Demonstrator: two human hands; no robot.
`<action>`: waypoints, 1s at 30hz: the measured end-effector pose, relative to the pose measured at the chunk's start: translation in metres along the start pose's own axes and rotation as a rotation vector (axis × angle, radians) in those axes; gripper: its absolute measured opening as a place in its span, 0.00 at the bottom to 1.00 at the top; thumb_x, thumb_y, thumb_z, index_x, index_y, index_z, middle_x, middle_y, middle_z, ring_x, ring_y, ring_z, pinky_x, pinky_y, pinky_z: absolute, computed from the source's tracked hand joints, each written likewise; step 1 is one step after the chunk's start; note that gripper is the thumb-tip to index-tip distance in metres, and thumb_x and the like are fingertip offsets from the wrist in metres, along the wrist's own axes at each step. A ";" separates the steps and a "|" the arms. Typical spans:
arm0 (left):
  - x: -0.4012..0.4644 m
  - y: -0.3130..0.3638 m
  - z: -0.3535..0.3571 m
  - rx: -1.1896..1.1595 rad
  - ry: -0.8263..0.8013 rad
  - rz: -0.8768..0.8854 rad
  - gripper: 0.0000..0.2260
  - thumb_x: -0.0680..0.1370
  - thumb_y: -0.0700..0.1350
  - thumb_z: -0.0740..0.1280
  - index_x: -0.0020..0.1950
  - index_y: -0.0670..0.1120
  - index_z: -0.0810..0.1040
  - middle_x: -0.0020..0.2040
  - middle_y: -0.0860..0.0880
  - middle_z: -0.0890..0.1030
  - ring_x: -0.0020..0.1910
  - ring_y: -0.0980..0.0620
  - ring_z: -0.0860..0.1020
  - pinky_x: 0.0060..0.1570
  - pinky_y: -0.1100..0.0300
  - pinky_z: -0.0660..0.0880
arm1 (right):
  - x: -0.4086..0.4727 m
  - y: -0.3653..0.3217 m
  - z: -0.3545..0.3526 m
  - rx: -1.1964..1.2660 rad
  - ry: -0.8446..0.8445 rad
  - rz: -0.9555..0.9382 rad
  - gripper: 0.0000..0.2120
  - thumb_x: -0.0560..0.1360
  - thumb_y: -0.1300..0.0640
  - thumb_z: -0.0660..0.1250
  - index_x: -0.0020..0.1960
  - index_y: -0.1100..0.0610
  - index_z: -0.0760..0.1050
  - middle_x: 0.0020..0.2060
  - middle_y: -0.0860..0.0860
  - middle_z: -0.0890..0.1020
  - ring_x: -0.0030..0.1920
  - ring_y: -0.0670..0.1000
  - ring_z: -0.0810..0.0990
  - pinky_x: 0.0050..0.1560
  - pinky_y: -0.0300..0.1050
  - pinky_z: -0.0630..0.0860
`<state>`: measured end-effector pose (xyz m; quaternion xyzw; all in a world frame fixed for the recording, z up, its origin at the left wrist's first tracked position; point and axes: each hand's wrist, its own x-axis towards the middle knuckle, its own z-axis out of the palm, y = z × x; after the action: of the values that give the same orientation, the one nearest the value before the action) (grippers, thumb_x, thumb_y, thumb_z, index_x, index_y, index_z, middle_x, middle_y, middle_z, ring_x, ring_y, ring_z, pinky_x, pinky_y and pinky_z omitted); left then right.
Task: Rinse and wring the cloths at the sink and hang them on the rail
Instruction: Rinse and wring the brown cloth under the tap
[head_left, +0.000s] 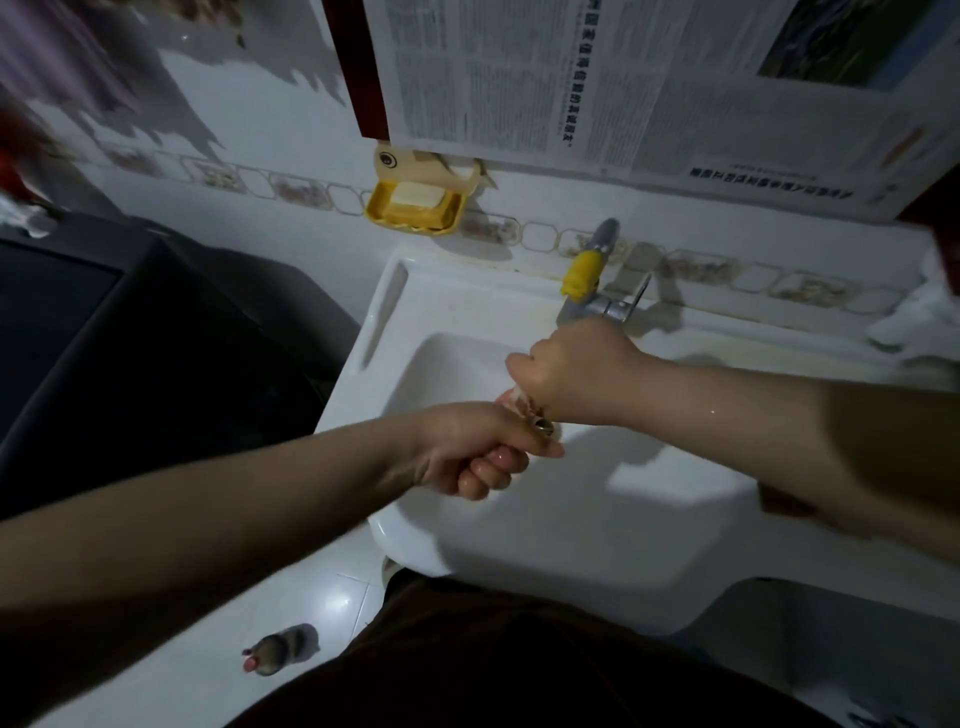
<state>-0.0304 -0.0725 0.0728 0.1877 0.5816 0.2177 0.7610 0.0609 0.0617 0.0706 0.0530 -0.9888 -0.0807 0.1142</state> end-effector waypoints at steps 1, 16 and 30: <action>0.010 0.003 -0.003 0.137 0.125 -0.011 0.03 0.77 0.42 0.64 0.46 0.48 0.71 0.23 0.53 0.63 0.20 0.57 0.59 0.21 0.68 0.52 | 0.003 -0.002 -0.001 -0.016 -0.202 0.013 0.02 0.67 0.62 0.62 0.36 0.60 0.72 0.25 0.54 0.75 0.24 0.55 0.76 0.27 0.33 0.53; 0.039 0.027 -0.045 2.011 0.637 0.575 0.18 0.83 0.51 0.53 0.71 0.47 0.66 0.47 0.43 0.82 0.43 0.40 0.80 0.38 0.56 0.72 | -0.010 -0.052 0.024 1.424 -0.437 1.263 0.11 0.72 0.61 0.64 0.34 0.54 0.65 0.24 0.52 0.63 0.23 0.50 0.57 0.27 0.38 0.53; 0.057 0.025 -0.054 1.560 0.829 0.643 0.20 0.78 0.48 0.64 0.67 0.45 0.64 0.59 0.44 0.71 0.55 0.44 0.73 0.44 0.53 0.71 | -0.020 -0.031 0.036 1.440 -0.395 1.214 0.16 0.80 0.42 0.56 0.57 0.55 0.68 0.35 0.49 0.72 0.31 0.47 0.68 0.30 0.41 0.65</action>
<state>-0.0729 -0.0189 0.0268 0.7037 0.7081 0.0157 0.0559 0.0740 0.0390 0.0260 -0.4250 -0.6614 0.6111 -0.0921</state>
